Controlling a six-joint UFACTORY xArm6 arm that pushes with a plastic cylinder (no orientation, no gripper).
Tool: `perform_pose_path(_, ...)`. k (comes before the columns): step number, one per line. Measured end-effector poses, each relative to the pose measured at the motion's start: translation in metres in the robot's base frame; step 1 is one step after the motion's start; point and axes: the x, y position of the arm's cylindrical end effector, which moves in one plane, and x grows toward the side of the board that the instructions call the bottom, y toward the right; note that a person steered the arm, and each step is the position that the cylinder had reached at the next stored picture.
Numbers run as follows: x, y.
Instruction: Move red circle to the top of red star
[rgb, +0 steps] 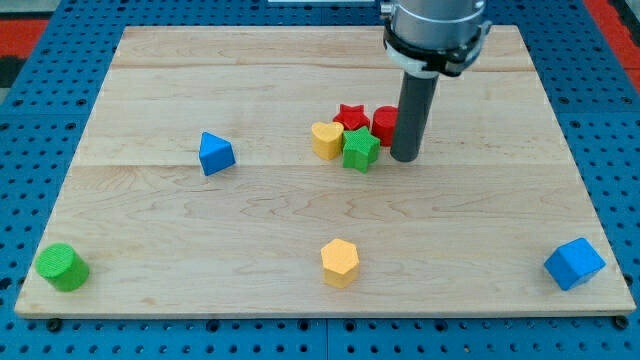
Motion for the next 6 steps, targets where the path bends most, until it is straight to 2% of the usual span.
perform_pose_path(2,-0.029,-0.002)
perform_pose_path(5,-0.113,-0.009)
perform_pose_path(6,-0.126,-0.026)
